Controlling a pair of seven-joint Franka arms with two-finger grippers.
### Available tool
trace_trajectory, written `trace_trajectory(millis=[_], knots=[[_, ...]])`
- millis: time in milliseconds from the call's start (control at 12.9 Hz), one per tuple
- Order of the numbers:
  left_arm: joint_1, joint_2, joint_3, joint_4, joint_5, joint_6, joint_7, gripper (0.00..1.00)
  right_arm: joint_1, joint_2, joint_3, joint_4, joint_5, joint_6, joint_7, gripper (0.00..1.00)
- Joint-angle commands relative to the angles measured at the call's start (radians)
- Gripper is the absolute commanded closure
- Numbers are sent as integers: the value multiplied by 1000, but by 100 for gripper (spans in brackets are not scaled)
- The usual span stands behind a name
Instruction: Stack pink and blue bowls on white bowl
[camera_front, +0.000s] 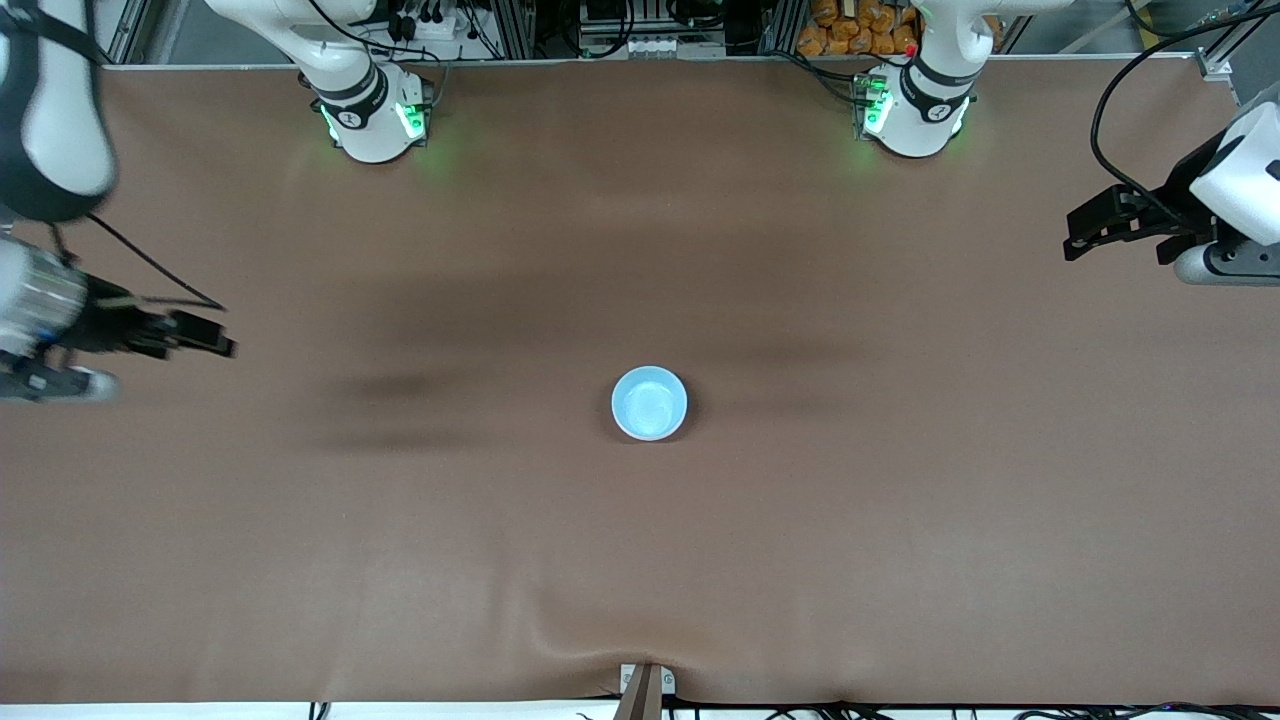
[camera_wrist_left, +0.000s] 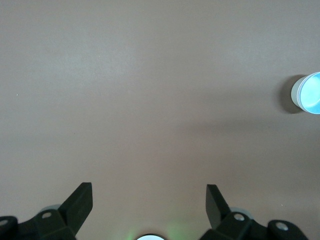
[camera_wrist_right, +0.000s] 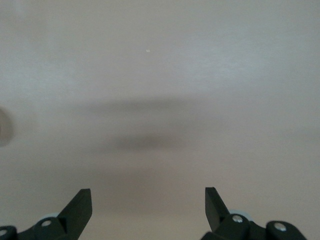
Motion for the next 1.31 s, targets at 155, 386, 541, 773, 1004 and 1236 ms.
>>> trace_trajectory(millis=[155, 386, 541, 773, 1004, 1236], knots=[[2, 2, -5, 11, -14, 4, -9, 0, 10, -80, -10, 77, -61, -198, -2, 0], [3, 7, -5, 11, -17, 4, -9, 0, 3, -120, -10, 79, -91, -258, 4, 0], [5, 8, -5, 12, -17, 4, -6, 0, 4, -120, -7, 82, -92, -276, 53, 0], [5, 8, -5, 12, -17, 4, -6, 0, 4, -106, -4, 134, -97, -293, 81, 0], [6, 10, -5, 12, -16, 4, -6, 0, -16, -105, -4, 136, -95, -270, 79, 0], [6, 10, -5, 11, -16, 4, -6, 0, -8, -105, 1, 137, -109, -262, 81, 0]])
